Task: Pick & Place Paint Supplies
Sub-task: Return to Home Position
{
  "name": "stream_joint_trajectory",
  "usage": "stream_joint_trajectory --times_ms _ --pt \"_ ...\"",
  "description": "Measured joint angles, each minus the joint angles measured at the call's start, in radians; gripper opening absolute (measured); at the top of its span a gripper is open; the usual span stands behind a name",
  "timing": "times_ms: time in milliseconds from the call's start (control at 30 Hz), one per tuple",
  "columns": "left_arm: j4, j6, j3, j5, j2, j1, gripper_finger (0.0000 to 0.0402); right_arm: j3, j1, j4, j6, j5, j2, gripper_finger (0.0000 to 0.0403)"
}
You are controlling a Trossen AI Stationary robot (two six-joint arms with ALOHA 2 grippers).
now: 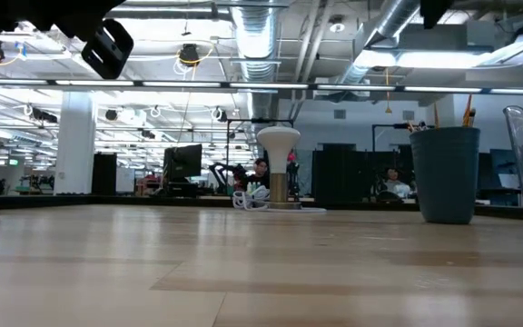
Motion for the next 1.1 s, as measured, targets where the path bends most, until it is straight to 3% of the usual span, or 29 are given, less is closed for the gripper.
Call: stream_joint_trajectory --times_ms 67,200,333,533,733,867,967,1100 --pt "0.001 -0.028 0.0 0.0 0.0 0.003 0.0017 -0.002 0.065 0.009 -0.108 0.047 -0.001 0.0133" --pt "0.007 -0.045 0.0 0.0 0.0 0.004 0.0017 -0.029 0.233 0.109 -0.178 0.269 -0.026 0.0135" --pt "0.02 -0.037 0.0 0.0 0.0 0.004 0.0017 -0.14 0.369 0.362 -0.299 0.392 -0.136 0.0137" --pt "0.031 -0.034 0.0 -0.002 0.0 0.023 0.0017 -0.467 0.399 0.744 -0.474 0.344 -0.403 0.0135" --pt "0.031 -0.034 0.0 -0.003 0.0 0.055 0.0017 -0.75 0.322 1.027 -0.611 0.256 -0.633 0.0138" --pt "0.031 -0.034 0.0 -0.004 0.0 0.072 0.0017 -0.902 0.257 1.26 -0.771 0.134 -0.768 0.0139" --pt "0.031 -0.025 0.0 -0.005 0.0 0.08 0.0017 -0.998 0.197 1.342 -0.824 0.075 -0.854 0.0137" --pt "0.031 -0.009 0.0 -0.006 0.0 0.083 0.0017 -1.125 0.098 1.409 -0.831 0.075 -0.952 0.0135"
